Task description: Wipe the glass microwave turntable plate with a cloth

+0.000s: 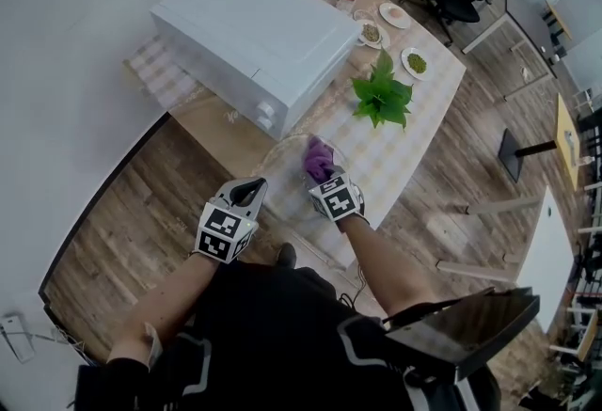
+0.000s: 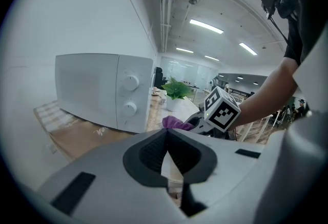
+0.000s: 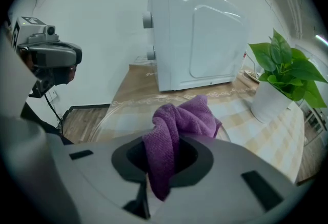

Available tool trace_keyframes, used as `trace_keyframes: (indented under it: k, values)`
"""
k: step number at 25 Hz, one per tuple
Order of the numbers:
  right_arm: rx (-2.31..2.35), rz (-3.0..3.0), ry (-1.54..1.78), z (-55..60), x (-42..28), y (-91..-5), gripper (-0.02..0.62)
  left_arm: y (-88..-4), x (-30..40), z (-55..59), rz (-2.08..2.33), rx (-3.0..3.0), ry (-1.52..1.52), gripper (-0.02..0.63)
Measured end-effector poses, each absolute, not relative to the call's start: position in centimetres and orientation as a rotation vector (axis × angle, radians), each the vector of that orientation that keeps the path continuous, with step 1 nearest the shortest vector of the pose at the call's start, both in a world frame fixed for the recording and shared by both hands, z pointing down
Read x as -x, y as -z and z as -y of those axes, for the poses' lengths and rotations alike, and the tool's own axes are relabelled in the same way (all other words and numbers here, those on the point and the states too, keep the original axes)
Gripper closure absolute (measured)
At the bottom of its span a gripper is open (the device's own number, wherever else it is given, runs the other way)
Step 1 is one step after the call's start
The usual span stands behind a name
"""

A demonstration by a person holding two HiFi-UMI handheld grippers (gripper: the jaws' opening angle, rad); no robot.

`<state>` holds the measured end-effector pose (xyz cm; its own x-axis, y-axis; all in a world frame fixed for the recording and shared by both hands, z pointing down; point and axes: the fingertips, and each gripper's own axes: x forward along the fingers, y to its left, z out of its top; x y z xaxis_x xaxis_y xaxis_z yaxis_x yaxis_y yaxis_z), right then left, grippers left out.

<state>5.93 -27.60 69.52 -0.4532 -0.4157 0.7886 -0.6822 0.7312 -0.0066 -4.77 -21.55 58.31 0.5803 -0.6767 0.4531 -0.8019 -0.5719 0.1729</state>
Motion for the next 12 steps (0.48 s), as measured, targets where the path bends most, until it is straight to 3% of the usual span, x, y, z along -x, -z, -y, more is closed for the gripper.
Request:
trace_keyframes:
  k: [12]
  values:
    - [-0.761, 2.160, -0.553, 22.5, -0.6, -69.8, 0.538, -59.5, 7.4, 20.0, 1.193, -2.405, -0.500, 0.597]
